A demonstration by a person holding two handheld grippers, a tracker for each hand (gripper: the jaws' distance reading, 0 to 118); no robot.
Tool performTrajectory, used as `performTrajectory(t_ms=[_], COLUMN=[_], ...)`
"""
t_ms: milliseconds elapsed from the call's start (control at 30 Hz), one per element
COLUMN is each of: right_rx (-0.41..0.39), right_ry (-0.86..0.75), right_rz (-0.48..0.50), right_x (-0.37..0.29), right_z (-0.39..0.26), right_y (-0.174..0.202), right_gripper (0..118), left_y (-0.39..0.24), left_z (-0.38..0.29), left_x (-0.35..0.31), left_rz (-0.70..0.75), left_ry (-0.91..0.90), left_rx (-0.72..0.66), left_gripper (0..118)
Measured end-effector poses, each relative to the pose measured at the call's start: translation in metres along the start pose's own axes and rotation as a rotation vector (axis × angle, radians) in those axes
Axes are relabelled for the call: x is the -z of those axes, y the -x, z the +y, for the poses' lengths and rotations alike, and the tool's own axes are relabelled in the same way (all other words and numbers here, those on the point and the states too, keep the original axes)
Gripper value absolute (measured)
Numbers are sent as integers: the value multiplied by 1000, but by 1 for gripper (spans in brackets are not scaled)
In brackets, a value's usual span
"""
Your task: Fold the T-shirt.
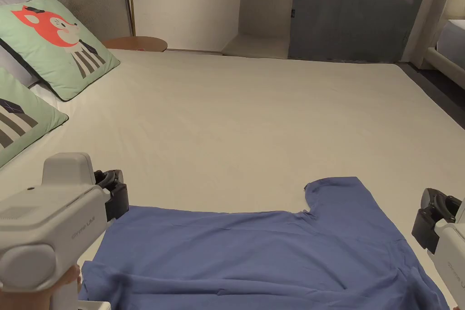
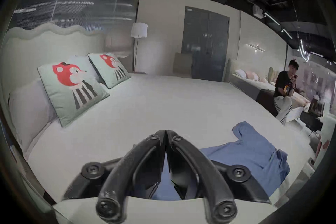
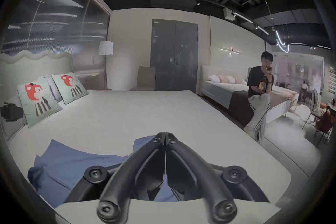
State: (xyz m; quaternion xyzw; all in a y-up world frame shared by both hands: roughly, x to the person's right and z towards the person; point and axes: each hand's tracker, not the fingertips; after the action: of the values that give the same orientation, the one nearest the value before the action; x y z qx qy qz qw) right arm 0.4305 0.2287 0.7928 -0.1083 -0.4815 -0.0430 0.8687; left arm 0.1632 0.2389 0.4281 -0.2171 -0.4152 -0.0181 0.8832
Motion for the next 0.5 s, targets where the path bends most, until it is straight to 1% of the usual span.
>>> performTrajectory(t_ms=[67,167,200,233,267,300,333,367,400,433,500], right_rx=[0,15,19,25,31,37,43,46,42,40,40], right_ry=[16,44,53,64,77,88,96,106,117,130,158], right_rz=[3,-6,-7,-11,-13,-14,-18,-25,-34,-40,-52], right_x=[7,19,22,26,30,32,34,38,41,44,52], right_z=[-2,-8,-10,-12,-14,-17,-19,-22,-25,-29,-35], right_y=[-1,-4,-5,-6,-8,-8,-9,-10,-12,-13,-16], right_gripper=[1,1,1,1,1,1,1,1,1,1,1], left_y=[14,38,42,47,52,57,59,63,67,70,73], left_z=[7,11,10,10,7,2,-2,-7,-12,-18,-30], left_x=[27,83,101,120,138,155,168,179,192,202,217], left_rz=[-33,-30,-9,32,73,94,108,143,107,145,155], left_ry=[77,215,245,305,338,364,394,388,418,464,532], left_rx=[-50,-86,-91,-84,-69,-63,-59,-67,-87,-81,-93], left_gripper=[0,1,7,37,70,101,109,105,105,105,104])
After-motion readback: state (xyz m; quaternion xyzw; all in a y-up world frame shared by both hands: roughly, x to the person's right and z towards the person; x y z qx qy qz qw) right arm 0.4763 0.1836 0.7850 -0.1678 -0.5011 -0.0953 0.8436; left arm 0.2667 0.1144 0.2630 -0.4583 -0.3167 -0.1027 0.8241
